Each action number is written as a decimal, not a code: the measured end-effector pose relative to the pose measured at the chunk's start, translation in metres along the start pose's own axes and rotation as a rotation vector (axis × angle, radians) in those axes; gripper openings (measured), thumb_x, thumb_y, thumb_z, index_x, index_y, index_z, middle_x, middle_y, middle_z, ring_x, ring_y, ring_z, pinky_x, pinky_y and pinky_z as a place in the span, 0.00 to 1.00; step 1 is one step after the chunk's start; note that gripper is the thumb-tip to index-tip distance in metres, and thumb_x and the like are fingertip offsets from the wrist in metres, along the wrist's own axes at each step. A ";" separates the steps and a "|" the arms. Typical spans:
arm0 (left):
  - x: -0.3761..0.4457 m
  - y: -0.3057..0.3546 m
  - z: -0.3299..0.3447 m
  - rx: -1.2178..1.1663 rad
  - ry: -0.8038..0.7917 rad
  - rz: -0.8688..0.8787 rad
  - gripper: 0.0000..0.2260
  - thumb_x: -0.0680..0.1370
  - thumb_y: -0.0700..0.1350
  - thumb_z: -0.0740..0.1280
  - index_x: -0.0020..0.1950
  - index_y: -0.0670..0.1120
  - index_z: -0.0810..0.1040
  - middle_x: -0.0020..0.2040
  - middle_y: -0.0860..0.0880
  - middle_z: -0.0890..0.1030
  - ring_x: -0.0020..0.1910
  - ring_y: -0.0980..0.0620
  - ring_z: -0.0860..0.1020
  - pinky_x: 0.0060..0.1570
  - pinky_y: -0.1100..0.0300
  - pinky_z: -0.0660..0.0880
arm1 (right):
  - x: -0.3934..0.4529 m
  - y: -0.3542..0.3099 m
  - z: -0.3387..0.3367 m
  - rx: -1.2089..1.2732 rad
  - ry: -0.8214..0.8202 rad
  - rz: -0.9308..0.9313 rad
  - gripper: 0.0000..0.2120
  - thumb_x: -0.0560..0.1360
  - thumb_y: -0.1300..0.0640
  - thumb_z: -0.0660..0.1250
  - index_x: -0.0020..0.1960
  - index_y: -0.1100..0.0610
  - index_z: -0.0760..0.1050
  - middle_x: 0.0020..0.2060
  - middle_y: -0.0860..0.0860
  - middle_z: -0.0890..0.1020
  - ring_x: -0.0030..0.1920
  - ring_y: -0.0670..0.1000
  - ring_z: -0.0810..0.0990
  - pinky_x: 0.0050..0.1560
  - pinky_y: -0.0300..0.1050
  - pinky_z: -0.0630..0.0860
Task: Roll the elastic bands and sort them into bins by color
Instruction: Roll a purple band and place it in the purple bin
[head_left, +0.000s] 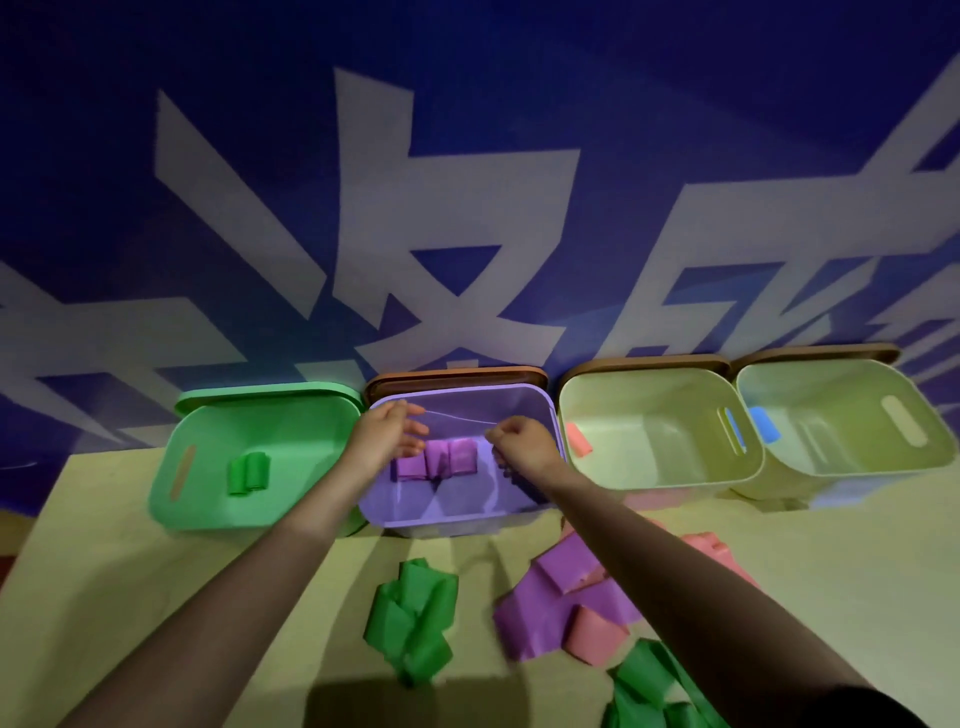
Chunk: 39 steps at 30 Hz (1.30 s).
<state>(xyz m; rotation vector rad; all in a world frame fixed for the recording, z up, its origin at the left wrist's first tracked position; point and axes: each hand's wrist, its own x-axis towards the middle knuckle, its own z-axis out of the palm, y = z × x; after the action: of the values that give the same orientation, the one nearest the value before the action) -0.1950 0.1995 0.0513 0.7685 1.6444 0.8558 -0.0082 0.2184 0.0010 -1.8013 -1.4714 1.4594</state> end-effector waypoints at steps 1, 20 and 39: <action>-0.011 0.005 -0.004 -0.011 -0.001 0.028 0.11 0.83 0.40 0.52 0.53 0.40 0.74 0.36 0.44 0.76 0.20 0.57 0.74 0.24 0.68 0.72 | -0.012 -0.001 -0.006 0.066 0.025 -0.011 0.13 0.76 0.54 0.63 0.34 0.56 0.73 0.28 0.54 0.76 0.31 0.55 0.73 0.34 0.49 0.72; -0.198 -0.053 0.049 0.242 -0.390 -0.004 0.11 0.83 0.43 0.56 0.52 0.43 0.77 0.40 0.46 0.80 0.32 0.51 0.77 0.32 0.65 0.73 | -0.223 0.115 -0.056 0.179 0.103 -0.157 0.09 0.77 0.61 0.65 0.38 0.57 0.77 0.30 0.49 0.79 0.29 0.45 0.76 0.31 0.38 0.71; -0.174 -0.184 0.110 0.571 -0.327 0.009 0.06 0.78 0.39 0.63 0.50 0.47 0.78 0.43 0.51 0.78 0.41 0.52 0.75 0.35 0.63 0.70 | -0.199 0.238 -0.079 -0.692 -0.035 -0.010 0.21 0.73 0.48 0.69 0.63 0.55 0.74 0.59 0.53 0.71 0.62 0.54 0.69 0.59 0.46 0.71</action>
<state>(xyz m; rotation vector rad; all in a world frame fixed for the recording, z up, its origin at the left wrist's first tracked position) -0.0619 -0.0269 -0.0336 1.2354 1.5942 0.2324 0.1920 -0.0218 -0.0675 -2.1285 -2.1832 1.0377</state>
